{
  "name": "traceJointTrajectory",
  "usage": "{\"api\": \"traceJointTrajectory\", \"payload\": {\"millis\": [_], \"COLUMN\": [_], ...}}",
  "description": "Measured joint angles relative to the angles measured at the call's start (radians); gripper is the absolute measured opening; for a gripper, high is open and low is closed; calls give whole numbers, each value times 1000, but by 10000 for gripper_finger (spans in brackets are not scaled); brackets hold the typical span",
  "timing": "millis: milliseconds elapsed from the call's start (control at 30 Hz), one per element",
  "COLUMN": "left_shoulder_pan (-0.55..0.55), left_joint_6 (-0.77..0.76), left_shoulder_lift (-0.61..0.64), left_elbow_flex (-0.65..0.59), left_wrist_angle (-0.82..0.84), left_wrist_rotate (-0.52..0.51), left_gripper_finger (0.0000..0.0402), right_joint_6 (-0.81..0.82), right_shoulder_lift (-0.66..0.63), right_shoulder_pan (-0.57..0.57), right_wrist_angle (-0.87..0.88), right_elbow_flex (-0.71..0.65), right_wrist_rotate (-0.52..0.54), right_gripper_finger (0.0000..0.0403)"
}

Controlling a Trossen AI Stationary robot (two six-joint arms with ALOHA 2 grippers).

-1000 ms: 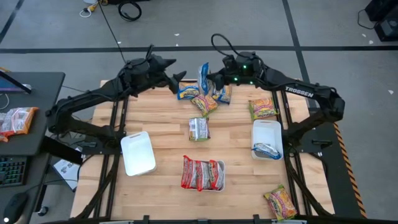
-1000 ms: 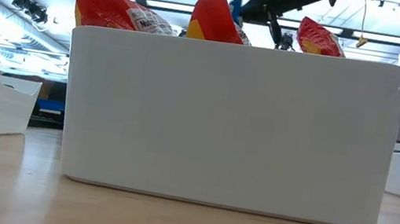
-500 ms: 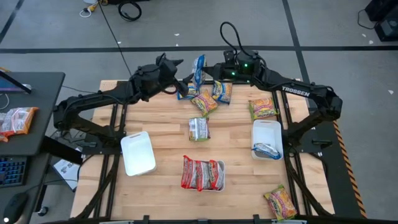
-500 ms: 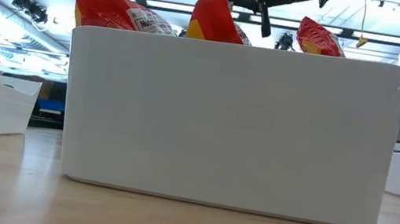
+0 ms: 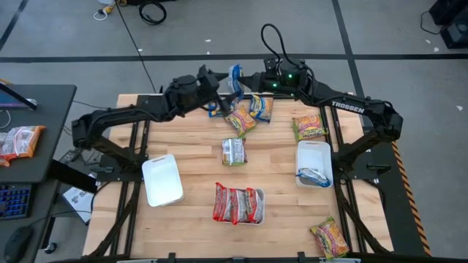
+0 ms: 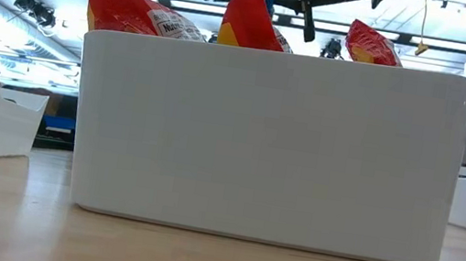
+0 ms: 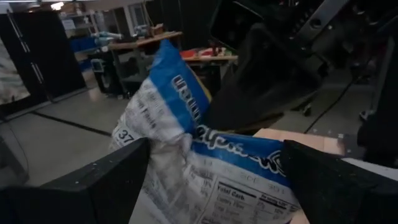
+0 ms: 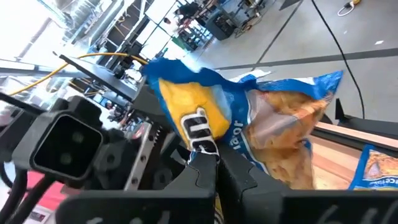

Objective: Sort Maruchan noodles
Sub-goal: Put the bottom blue noodle pack into the right white bin

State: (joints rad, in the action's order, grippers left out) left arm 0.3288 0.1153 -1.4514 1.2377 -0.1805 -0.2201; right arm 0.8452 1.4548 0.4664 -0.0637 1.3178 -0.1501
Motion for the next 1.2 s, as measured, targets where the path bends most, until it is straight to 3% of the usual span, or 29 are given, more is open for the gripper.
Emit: {"api": "traceJointTrajectory", "payload": {"millis": [400,700,1067,1200], "left_shoulder_pan": [-55,-143,-129,-131], "left_joint_6": [25,174,184,184], "left_shoulder_lift": [-30,-90,-214,-205], "left_elbow_flex": [0,0,-2,-1], "left_wrist_angle": [-78,-118,-387,-392], "left_wrist_rotate": [-129,-409,-612,-786], "left_gripper_finger": [366,366,366,364], "right_joint_6": [22,140,174,152], "right_shoulder_lift": [-1,-1,-1,-2], "right_shoulder_pan": [40,65,-2,-10], "right_wrist_angle": [-13,-42,-45,-41], "right_elbow_flex": [-1,-1,-1,-1], "right_wrist_rotate": [54,185,160,137], "right_gripper_finger": [6,6,6,6]}}
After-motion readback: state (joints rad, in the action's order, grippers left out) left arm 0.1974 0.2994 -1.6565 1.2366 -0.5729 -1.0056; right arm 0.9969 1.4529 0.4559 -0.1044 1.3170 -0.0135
